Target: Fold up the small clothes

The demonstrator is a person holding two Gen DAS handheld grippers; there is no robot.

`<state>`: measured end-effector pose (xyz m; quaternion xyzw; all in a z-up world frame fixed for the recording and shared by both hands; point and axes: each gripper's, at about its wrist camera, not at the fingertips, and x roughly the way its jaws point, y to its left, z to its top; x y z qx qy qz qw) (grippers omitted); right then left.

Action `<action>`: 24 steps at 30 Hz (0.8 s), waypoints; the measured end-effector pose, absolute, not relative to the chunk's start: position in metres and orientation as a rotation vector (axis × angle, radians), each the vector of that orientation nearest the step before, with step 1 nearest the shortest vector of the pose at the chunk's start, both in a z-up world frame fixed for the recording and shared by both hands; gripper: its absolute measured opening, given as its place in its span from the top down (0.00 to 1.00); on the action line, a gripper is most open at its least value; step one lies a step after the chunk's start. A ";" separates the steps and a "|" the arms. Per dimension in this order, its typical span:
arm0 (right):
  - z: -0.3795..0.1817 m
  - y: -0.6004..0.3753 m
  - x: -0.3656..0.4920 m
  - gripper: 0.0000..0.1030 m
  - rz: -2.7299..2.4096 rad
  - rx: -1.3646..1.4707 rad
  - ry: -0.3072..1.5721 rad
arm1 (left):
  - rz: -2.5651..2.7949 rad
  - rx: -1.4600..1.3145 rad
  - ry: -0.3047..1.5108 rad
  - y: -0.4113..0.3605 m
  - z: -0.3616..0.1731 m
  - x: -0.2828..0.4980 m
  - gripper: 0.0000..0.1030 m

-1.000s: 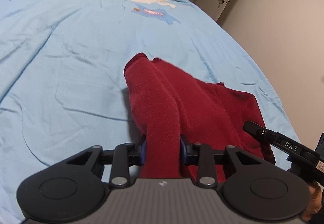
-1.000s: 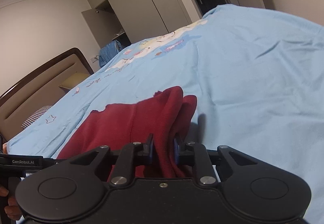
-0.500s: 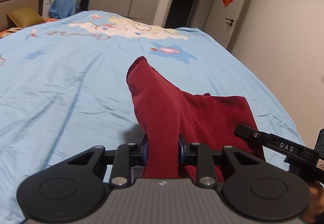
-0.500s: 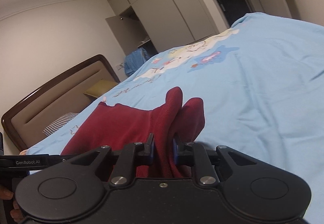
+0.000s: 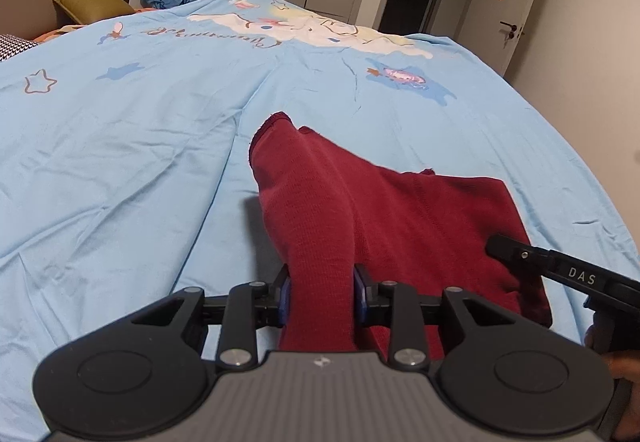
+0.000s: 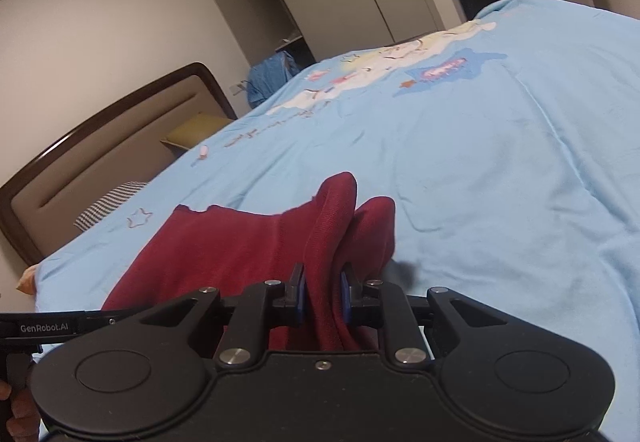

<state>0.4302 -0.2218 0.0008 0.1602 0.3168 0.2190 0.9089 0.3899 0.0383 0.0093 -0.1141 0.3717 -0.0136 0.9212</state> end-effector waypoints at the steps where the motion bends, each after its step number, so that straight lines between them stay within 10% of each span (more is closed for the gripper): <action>1: -0.002 -0.223 0.430 0.81 0.446 0.325 0.659 | -0.023 -0.235 0.767 0.039 0.007 0.390 0.65; 9: -0.006 -0.218 0.423 0.63 0.423 0.233 0.640 | 0.025 -0.208 0.785 0.032 -0.004 0.390 0.39; 15: 0.010 -0.219 0.405 0.30 0.410 0.168 0.570 | 0.052 -0.194 0.741 0.025 0.007 0.377 0.10; 24: 0.052 -0.225 0.356 0.04 0.416 0.127 0.434 | 0.073 -0.197 0.619 0.022 0.042 0.329 0.00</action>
